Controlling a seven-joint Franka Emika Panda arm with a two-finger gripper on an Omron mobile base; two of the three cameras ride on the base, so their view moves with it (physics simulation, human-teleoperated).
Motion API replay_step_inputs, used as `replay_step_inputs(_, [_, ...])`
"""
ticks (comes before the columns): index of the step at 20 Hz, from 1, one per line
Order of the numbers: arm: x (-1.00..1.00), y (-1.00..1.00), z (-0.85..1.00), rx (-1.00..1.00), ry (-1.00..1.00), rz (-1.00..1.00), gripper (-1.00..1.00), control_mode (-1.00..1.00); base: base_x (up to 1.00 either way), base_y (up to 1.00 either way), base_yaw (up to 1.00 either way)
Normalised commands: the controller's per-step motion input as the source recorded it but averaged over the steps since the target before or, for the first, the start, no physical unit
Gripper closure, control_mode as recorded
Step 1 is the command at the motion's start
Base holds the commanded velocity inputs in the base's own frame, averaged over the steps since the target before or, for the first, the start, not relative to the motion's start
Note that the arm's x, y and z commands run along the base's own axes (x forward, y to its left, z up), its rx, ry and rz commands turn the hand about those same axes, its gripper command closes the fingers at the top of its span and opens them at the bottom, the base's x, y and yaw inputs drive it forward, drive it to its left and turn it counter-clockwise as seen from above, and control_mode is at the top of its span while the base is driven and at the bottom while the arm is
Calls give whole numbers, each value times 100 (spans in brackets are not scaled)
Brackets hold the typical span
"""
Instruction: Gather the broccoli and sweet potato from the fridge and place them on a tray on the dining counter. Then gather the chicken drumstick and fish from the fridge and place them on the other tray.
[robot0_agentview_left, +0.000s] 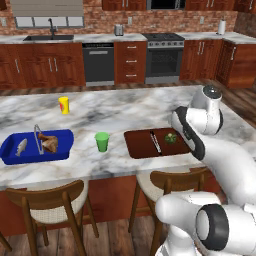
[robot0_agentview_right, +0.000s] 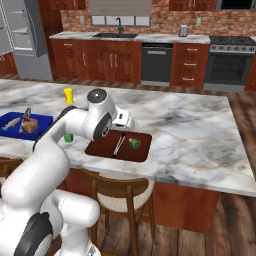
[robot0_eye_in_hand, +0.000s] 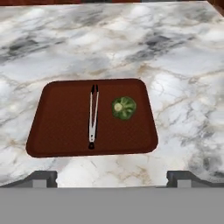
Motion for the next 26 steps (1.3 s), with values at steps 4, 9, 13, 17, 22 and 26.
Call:
replay_step_inputs(4, [-94, 28, 71, 0, -5, -6, -100, -100, 0, 0, 0])
replay_step_inputs(9, [-91, 22, 71, 0, -5, -4, -100, -100, 0, 0, 0])
replay_step_inputs(13, [-86, 19, 72, 0, -1, -1, -100, -100, 0, 0, 0])
replay_step_inputs(17, [-72, 29, 53, 0, -8, 0, -100, -100, 0, 0, 0])
replay_step_inputs(22, [-55, 36, 40, 0, -7, 2, -100, -100, 0, 0, 0])
replay_step_inputs(26, [-45, 23, 40, 0, 0, 1, -100, -100, 0, 0, 0])
